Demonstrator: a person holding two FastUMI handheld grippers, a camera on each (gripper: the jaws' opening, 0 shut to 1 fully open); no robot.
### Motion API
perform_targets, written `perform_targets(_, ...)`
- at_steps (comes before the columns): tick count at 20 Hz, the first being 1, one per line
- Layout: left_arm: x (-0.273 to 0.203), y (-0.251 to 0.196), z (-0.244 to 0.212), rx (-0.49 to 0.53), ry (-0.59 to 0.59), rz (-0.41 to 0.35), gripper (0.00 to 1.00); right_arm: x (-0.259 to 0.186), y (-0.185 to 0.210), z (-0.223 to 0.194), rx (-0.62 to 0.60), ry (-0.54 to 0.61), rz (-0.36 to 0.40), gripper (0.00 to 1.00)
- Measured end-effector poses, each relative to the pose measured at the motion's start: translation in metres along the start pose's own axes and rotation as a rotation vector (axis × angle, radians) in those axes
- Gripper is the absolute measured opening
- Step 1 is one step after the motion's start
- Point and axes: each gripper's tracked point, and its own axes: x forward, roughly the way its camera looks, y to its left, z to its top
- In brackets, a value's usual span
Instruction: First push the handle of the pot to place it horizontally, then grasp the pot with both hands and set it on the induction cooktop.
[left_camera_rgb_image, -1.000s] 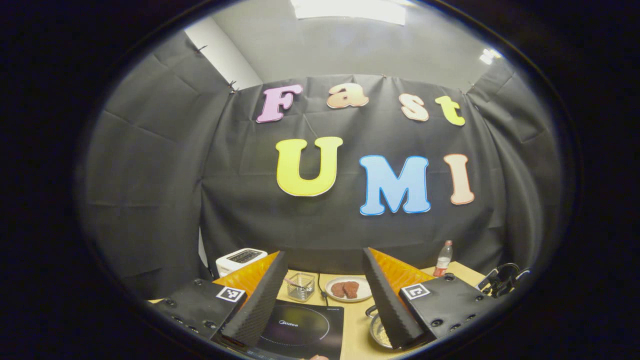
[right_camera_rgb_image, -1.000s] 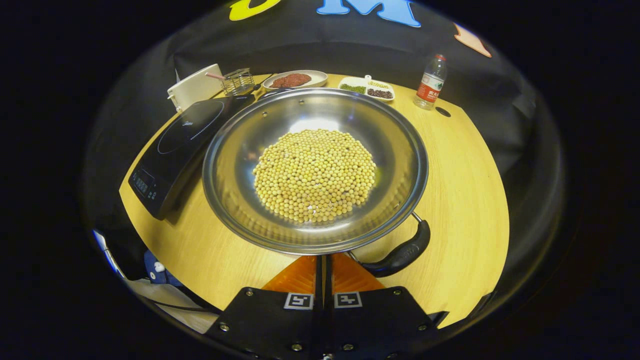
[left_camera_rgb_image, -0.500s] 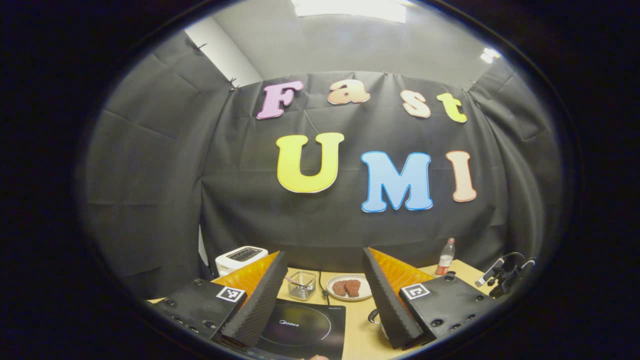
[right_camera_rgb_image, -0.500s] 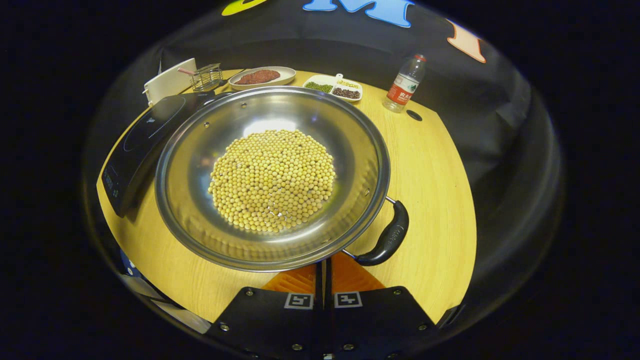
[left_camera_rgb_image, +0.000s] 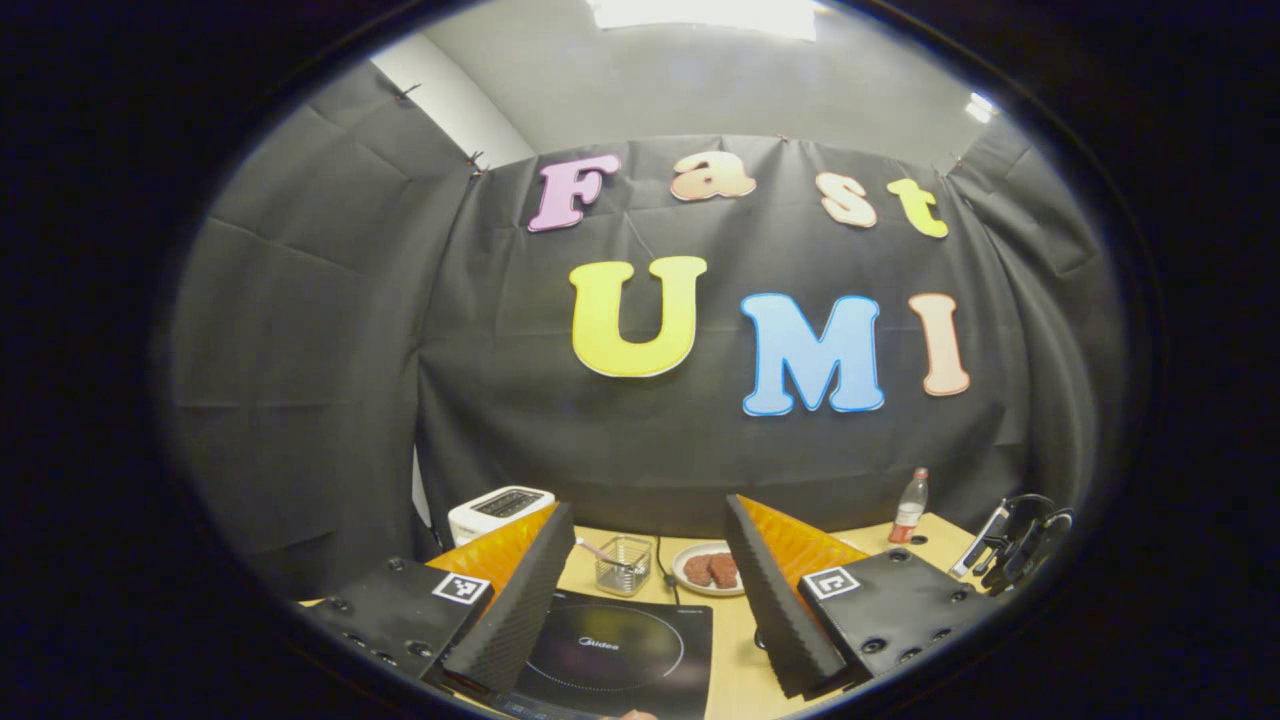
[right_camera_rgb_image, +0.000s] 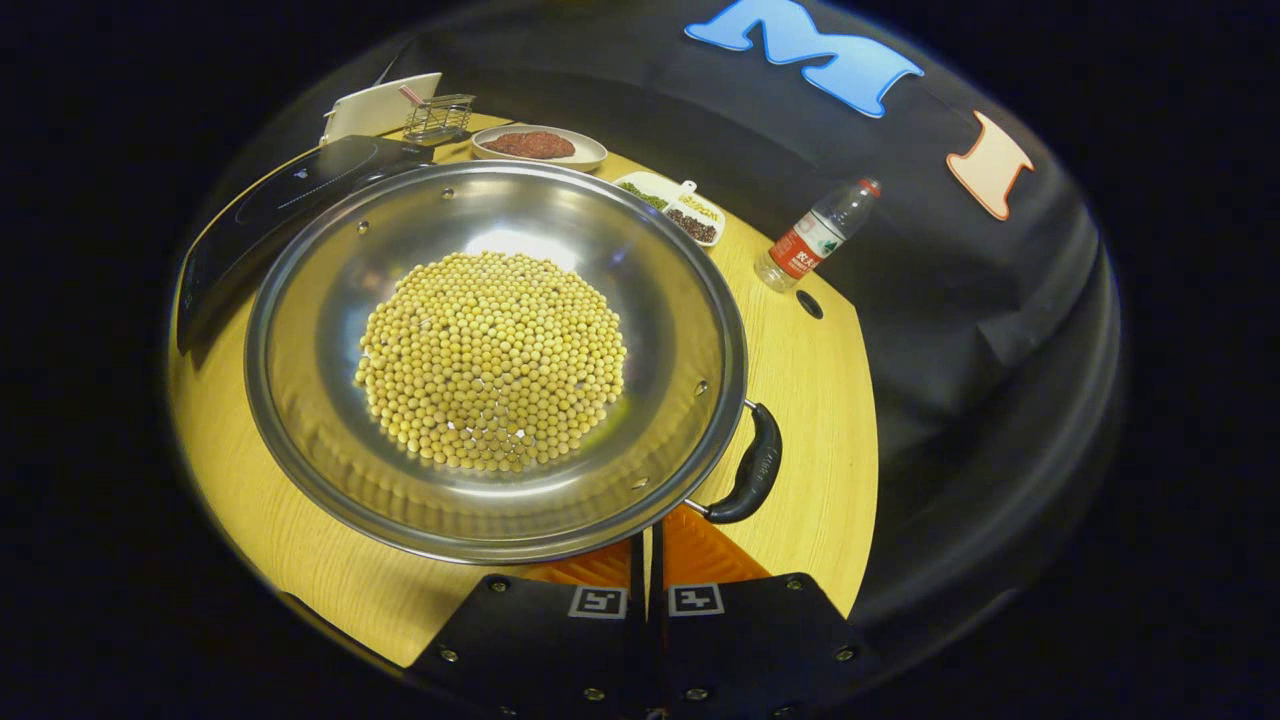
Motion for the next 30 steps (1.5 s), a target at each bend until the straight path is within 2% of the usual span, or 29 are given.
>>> perform_targets(4,0.004,0.01,-0.007,0.001,0.015,0.017,0.98,0.013,-0.013,0.009,0.026,-0.018,-0.049,0.01)
perform_targets(6,0.01,0.01,-0.012,0.003,0.024,0.016,0.98,0.018,-0.027,0.014,0.056,-0.03,-0.097,0.01)
perform_targets(12,0.034,-0.006,-0.023,-0.002,0.049,-0.029,0.98,0.018,-0.051,0.015,0.222,-0.037,-0.134,0.02)
perform_targets(13,0.041,-0.01,-0.028,-0.006,0.054,-0.042,1.0,0.013,-0.059,0.012,0.251,-0.035,-0.156,0.04)
perform_targets(15,0.055,-0.018,-0.036,-0.021,0.069,-0.071,0.98,0.003,-0.068,0.01,0.312,-0.04,-0.182,0.21)
perform_targets(16,0.063,-0.024,-0.043,-0.027,0.084,-0.09,0.98,-0.004,-0.073,0.011,0.345,-0.044,-0.193,0.35)
perform_targets(18,0.074,-0.04,-0.054,-0.033,0.108,-0.132,0.94,-0.015,-0.078,0.012,0.425,-0.082,-0.202,0.75)
perform_targets(19,0.079,-0.045,-0.057,-0.031,0.117,-0.145,0.98,-0.024,-0.083,0.016,0.457,-0.101,-0.209,0.96)
perform_targets(20,0.084,-0.051,-0.061,-0.027,0.127,-0.151,0.94,-0.029,-0.087,0.019,0.487,-0.123,-0.207,0.98)
perform_targets(21,0.086,-0.058,-0.066,-0.024,0.138,-0.155,0.98,-0.037,-0.091,0.024,0.515,-0.156,-0.209,0.97)
perform_targets(22,0.089,-0.067,-0.069,-0.023,0.151,-0.163,0.94,-0.042,-0.095,0.031,0.536,-0.195,-0.204,0.97)
perform_targets(23,0.091,-0.077,-0.073,-0.021,0.165,-0.174,0.98,-0.047,-0.1,0.037,0.556,-0.234,-0.201,0.97)
perform_targets(24,0.093,-0.086,-0.077,-0.016,0.181,-0.178,0.98,-0.052,-0.102,0.045,0.574,-0.271,-0.183,0.98)
perform_targets(25,0.093,-0.094,-0.084,-0.011,0.196,-0.182,0.94,-0.055,-0.102,0.051,0.586,-0.301,-0.16,0.97)
perform_targets(26,0.094,-0.103,-0.091,-0.01,0.213,-0.182,0.98,-0.057,-0.102,0.057,0.593,-0.33,-0.137,0.97)
perform_targets(27,0.095,-0.111,-0.1,-0.013,0.239,-0.183,0.98,-0.057,-0.101,0.061,0.593,-0.346,-0.113,0.98)
perform_targets(28,0.093,-0.117,-0.11,-0.016,0.273,-0.186,0.94,-0.057,-0.099,0.064,0.591,-0.357,-0.1,0.97)
perform_targets(29,0.09,-0.125,-0.122,-0.014,0.312,-0.186,0.94,-0.055,-0.098,0.064,0.587,-0.363,-0.085,0.97)
perform_targets(30,0.088,-0.13,-0.131,-0.008,0.337,-0.187,0.98,-0.053,-0.096,0.067,0.584,-0.367,-0.068,0.98)
